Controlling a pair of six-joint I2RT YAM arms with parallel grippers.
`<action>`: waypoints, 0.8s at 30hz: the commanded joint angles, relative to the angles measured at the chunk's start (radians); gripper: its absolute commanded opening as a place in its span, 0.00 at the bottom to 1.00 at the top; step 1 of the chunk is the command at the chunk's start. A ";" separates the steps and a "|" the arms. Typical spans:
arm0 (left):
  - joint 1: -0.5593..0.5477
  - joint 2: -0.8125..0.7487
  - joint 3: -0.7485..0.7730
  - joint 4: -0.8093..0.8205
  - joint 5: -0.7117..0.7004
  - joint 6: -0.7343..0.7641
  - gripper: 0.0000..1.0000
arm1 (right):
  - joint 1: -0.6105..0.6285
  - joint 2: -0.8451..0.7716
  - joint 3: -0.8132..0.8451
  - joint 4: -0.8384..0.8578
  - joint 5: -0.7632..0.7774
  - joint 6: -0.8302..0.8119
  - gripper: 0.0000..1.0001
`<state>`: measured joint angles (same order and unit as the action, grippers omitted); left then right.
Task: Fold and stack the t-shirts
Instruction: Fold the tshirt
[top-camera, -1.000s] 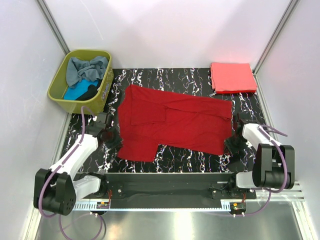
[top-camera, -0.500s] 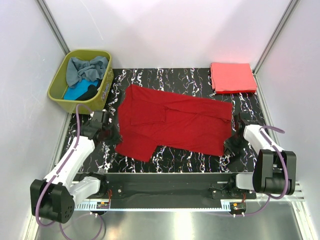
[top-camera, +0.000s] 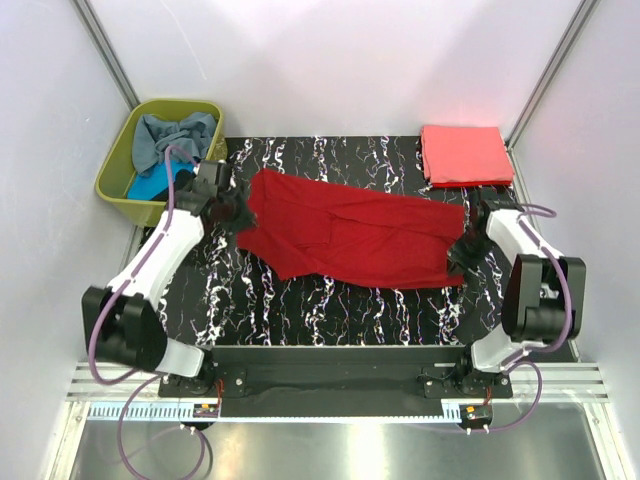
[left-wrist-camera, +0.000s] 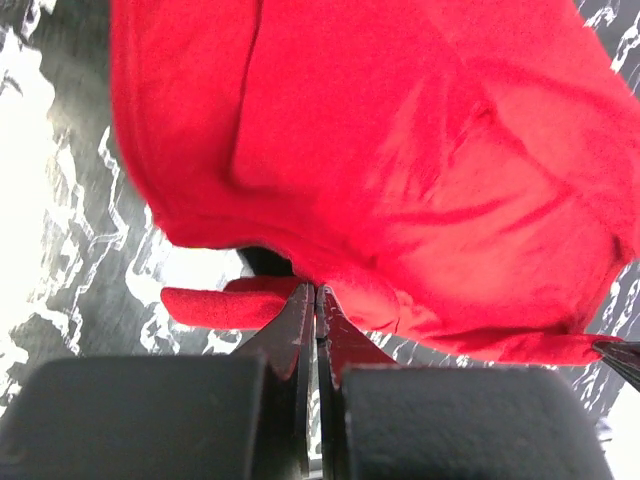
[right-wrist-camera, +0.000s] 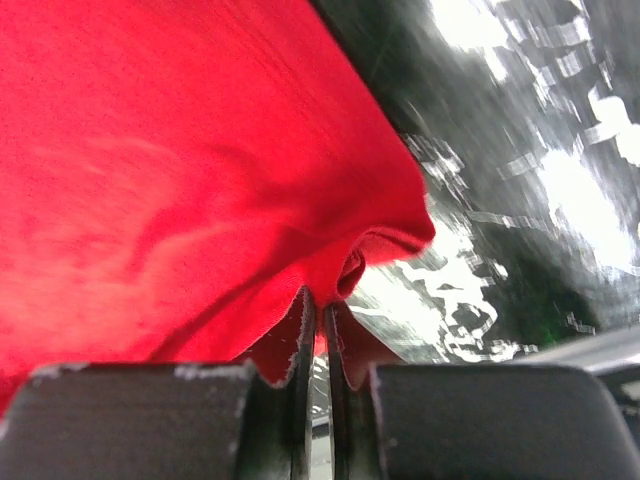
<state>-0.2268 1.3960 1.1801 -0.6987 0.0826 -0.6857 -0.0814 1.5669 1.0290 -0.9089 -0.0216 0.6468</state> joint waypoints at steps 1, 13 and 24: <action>0.000 0.086 0.134 0.042 -0.029 0.012 0.00 | -0.008 0.062 0.097 -0.007 -0.024 -0.058 0.07; 0.043 0.299 0.357 0.044 -0.078 -0.008 0.00 | -0.064 0.248 0.289 -0.031 -0.054 -0.107 0.06; 0.070 0.397 0.455 0.042 -0.101 -0.011 0.00 | -0.075 0.357 0.408 -0.039 -0.089 -0.130 0.06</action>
<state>-0.1650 1.7782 1.5711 -0.6888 0.0105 -0.6903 -0.1459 1.9137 1.3823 -0.9340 -0.0994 0.5385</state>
